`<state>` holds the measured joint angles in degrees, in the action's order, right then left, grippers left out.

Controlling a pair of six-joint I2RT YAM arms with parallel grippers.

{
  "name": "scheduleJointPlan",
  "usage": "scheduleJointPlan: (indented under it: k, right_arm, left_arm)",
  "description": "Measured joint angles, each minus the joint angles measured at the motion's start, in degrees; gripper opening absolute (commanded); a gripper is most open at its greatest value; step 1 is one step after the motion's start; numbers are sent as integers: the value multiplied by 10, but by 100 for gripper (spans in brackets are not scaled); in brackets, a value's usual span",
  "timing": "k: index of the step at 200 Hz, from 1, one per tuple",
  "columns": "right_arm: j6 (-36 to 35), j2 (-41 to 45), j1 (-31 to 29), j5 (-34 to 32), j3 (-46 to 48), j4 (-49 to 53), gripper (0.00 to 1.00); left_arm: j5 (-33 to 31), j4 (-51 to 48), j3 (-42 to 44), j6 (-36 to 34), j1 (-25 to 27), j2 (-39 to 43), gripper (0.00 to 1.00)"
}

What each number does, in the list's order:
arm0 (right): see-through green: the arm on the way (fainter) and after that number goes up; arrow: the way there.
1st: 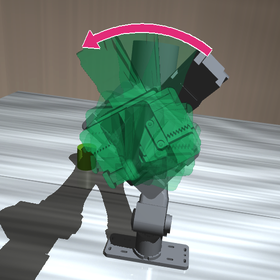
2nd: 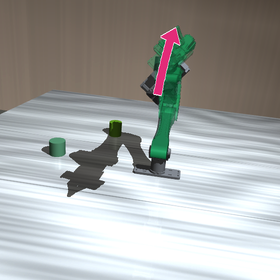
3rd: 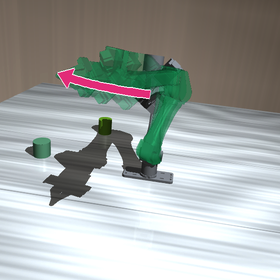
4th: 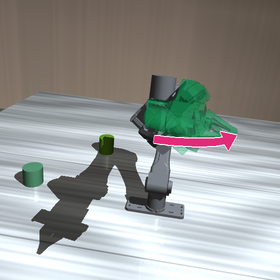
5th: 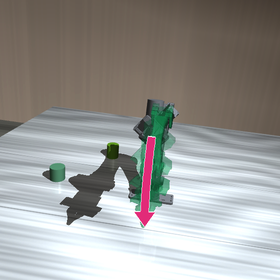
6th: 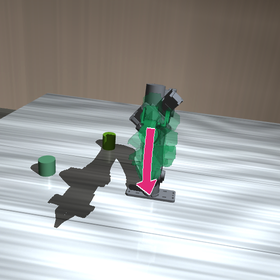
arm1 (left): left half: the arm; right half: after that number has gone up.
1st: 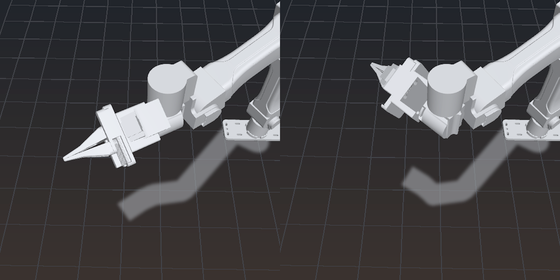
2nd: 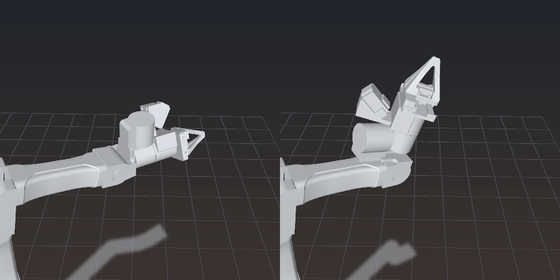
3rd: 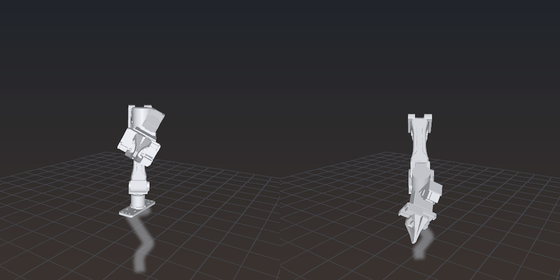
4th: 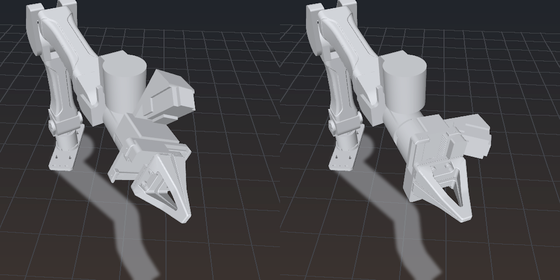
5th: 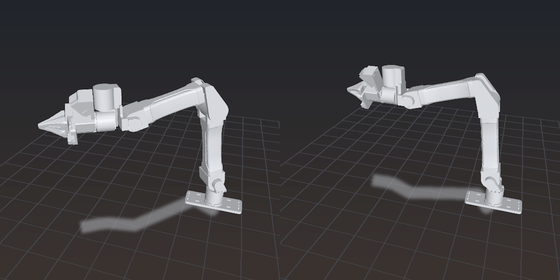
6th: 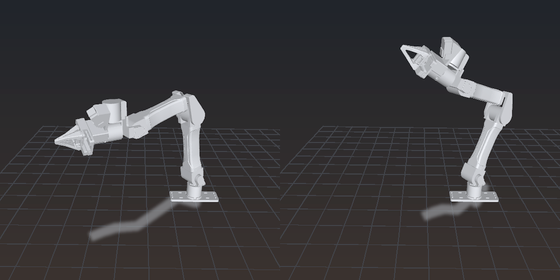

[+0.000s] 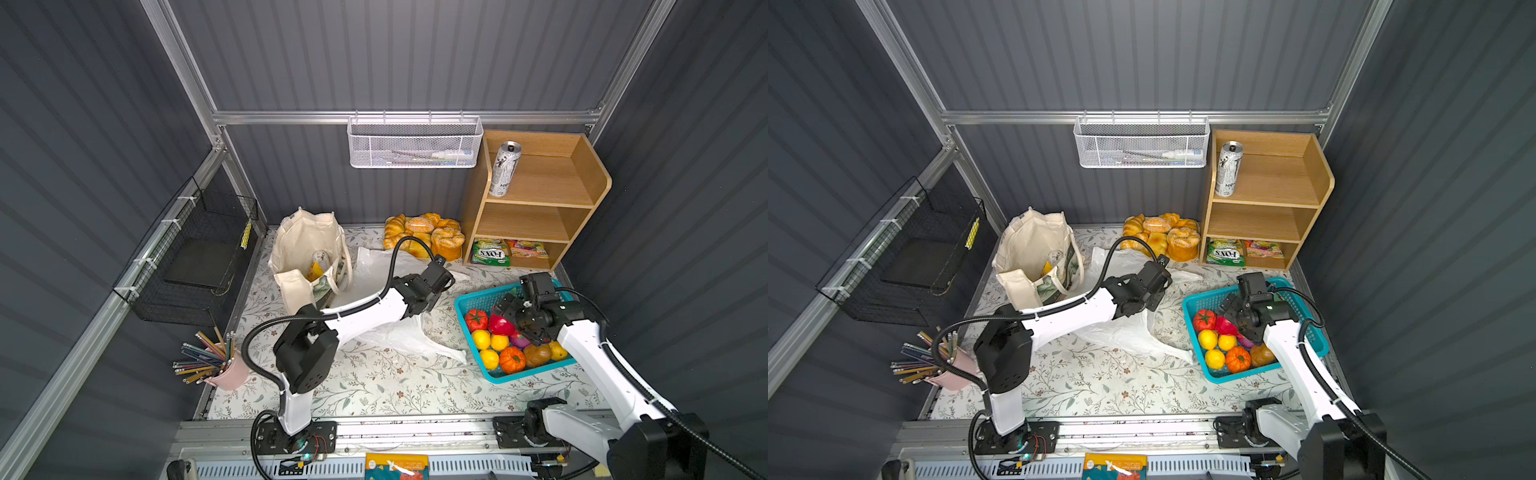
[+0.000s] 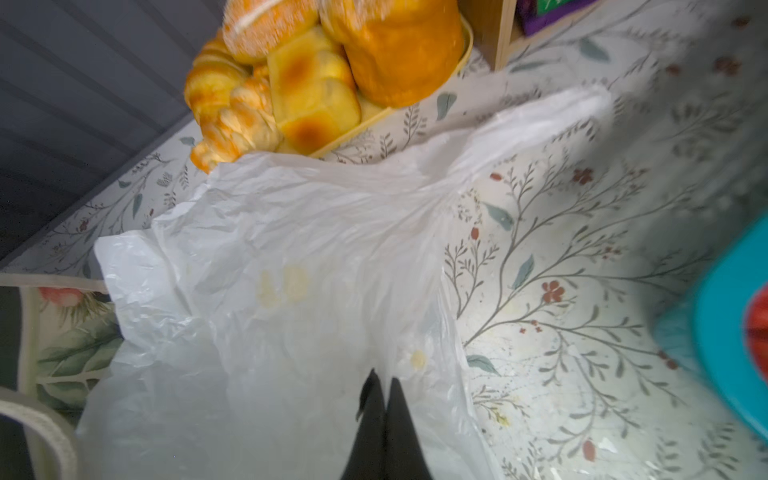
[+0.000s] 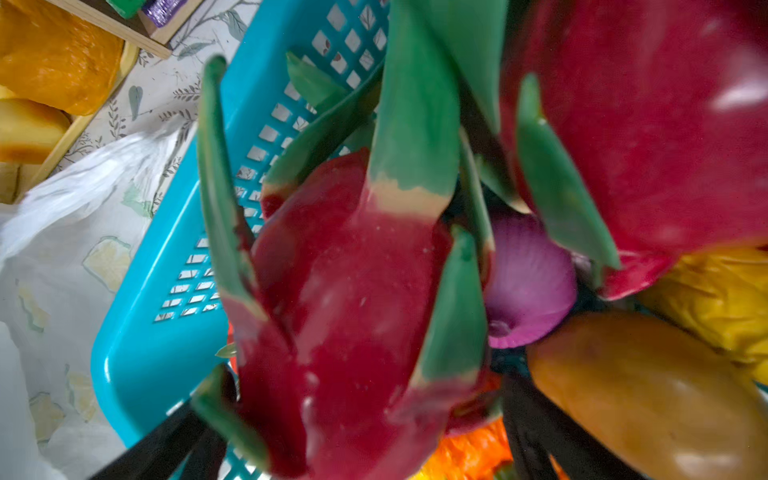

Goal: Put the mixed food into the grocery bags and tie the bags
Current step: 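Hold the bag open with the left gripper while the right reaches into the teal basket, then grasp the red dragon fruit with the right gripper and lift it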

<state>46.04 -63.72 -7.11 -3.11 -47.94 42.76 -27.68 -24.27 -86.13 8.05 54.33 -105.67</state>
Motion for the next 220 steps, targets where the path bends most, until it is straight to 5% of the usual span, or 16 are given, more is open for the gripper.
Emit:
scheduleJointPlan:
  k: [44,116,220]
  right_arm:
    - [0,-40,11,24,1,-38,97]
    - [-1,47,32,77,82,-111,57]
    - [-52,201,39,191,63,-75,52]
  left_arm:
    - [32,4,20,-1,0,50,0]
    - [66,-2,43,-1,0,52,0]
    - [87,-18,43,-1,0,79,0]
